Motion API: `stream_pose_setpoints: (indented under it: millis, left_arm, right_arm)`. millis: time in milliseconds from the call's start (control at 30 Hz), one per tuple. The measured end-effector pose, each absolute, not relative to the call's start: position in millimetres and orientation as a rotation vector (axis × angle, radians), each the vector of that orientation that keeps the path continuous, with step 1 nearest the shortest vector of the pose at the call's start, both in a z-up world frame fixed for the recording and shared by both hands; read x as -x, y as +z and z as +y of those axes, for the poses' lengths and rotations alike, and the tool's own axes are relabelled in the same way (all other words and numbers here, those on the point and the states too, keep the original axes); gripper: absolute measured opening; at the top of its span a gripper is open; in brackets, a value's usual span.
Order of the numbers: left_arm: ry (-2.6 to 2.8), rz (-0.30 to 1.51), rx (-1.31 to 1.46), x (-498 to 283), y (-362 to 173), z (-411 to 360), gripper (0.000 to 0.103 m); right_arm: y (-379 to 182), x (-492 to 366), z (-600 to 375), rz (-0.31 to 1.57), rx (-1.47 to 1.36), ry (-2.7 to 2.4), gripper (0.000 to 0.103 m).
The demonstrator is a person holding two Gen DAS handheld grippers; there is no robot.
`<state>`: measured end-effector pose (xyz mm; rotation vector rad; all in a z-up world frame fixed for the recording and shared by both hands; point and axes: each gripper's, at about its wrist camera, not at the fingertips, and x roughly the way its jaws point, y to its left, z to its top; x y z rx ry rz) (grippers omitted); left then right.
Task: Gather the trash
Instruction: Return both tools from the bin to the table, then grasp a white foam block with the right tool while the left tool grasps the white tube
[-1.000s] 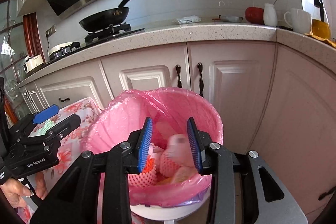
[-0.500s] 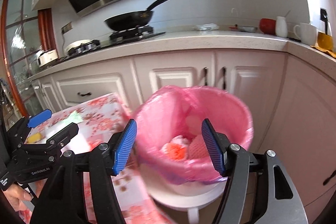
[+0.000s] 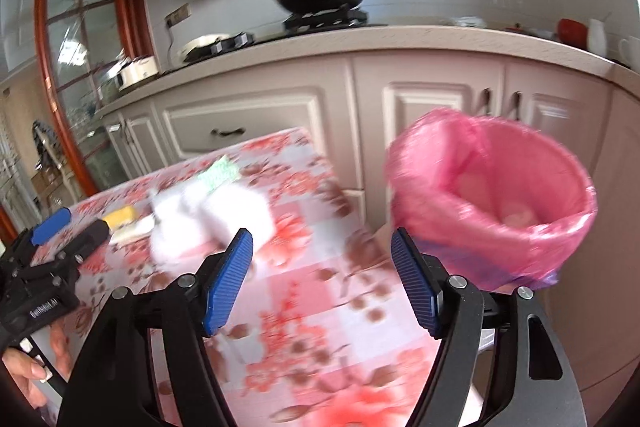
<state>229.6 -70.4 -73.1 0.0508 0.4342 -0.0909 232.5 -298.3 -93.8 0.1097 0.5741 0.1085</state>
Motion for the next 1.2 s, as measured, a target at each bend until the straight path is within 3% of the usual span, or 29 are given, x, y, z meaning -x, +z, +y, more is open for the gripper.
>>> stream_pose_setpoints:
  millis: [233,500,800,1200]
  left_arm:
    - [0.019,0.455,-0.020,-210.4,-81.4,-11.1,0.098]
    - [0.061,0.539,0.009,-209.1,-94.9,30.2,0.098]
    - [0.119,0.557,0.020,-213.9,-105.2,50.7,0.098]
    - [0.126,0.609,-0.025,-230.7,-121.3,48.4,0.098]
  right_arm:
    - [-108.0,-240.5,-254.6,0.636,-0.045,0.152,0.070]
    - [-125.1,-275.3,-219.0,0.694,0.050,0.185,0.078]
    - [-150.6,-336.4,-200.4,0.781,0.137,0.201,0.084]
    - [-165.6,-385.0,-189.9,0.849,0.219,0.288,0.083]
